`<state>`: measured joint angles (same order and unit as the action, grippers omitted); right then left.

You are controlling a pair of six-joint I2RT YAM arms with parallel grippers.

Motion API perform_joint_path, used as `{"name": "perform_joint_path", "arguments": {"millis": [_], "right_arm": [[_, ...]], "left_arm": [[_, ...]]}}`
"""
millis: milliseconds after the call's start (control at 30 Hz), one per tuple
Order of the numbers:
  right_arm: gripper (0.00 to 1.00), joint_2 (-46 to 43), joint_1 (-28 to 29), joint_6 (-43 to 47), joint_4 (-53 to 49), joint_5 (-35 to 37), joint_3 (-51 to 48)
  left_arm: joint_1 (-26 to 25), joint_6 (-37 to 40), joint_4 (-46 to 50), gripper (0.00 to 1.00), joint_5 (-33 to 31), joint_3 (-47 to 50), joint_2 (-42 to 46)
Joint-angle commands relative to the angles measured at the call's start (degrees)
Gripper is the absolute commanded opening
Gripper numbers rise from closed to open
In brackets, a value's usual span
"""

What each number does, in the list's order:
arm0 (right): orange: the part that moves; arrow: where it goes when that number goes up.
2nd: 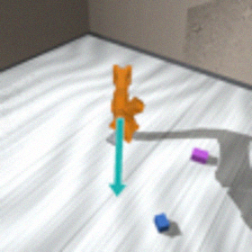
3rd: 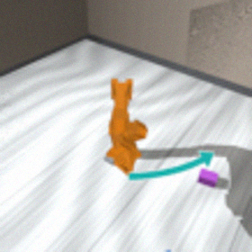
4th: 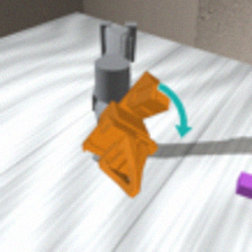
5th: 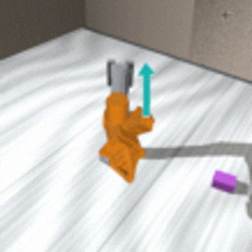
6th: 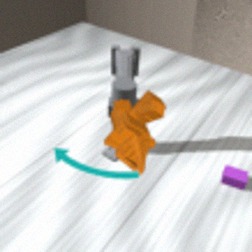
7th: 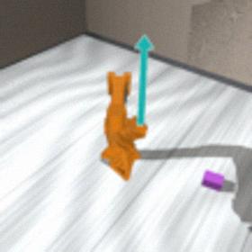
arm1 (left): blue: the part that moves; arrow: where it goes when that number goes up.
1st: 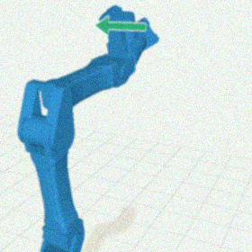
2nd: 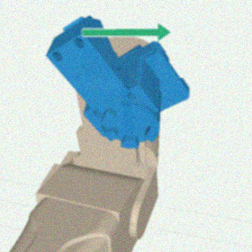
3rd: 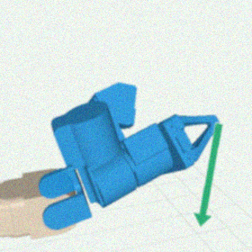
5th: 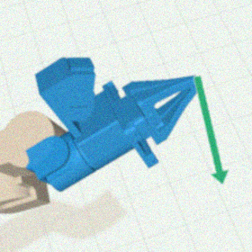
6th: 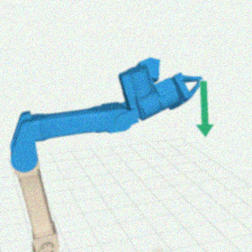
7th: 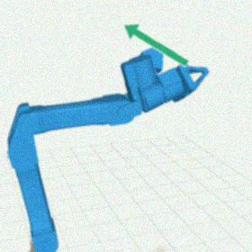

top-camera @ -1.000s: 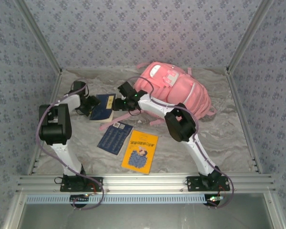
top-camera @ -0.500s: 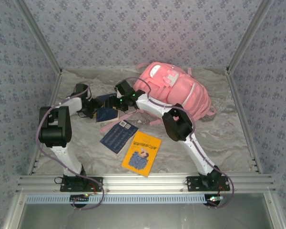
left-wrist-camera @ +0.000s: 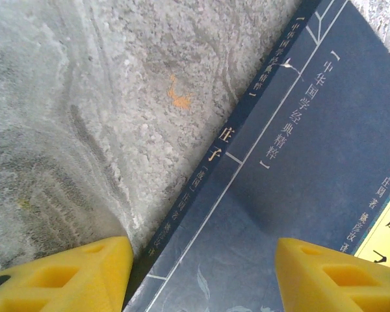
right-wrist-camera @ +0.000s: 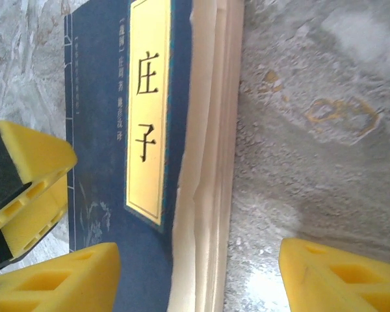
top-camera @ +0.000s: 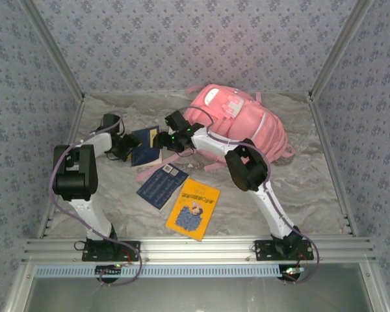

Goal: Pack the student bag

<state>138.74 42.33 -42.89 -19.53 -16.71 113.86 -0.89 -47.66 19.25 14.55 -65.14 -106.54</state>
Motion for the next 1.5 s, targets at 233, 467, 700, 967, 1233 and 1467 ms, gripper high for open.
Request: {"name": "perform_joint_path", "arguments": {"millis": [233,467,700,967,1233,1467], "right_arm": [[0.62,7.12,0.75,-2.42,-1.3,-4.19,10.11],[0.6,8.04,0.84,-3.5,-1.74,-5.22,11.82],[0.52,6.82,0.9,-3.84,-1.51,-5.86,11.78],[0.34,3.97,1.39,-3.38,-1.28,-5.75,11.05],[0.09,4.0,1.71,-3.76,-0.65,-5.72,10.67],[0.0,2.49,0.58,-8.08,1.84,-9.66,11.0]], "left_arm": [[-2.59,-0.68,6.24,0.6,6.02,2.14,-1.9],[-2.89,-0.63,6.16,0.59,6.28,1.95,-2.27],[-2.99,-0.42,6.29,0.58,6.23,1.63,-2.35],[-3.07,0.05,6.66,0.58,5.35,1.56,-2.09],[-3.92,1.07,7.56,0.57,4.0,1.11,-1.31],[-3.44,2.65,10.8,0.62,0.94,-0.4,3.84]]}}
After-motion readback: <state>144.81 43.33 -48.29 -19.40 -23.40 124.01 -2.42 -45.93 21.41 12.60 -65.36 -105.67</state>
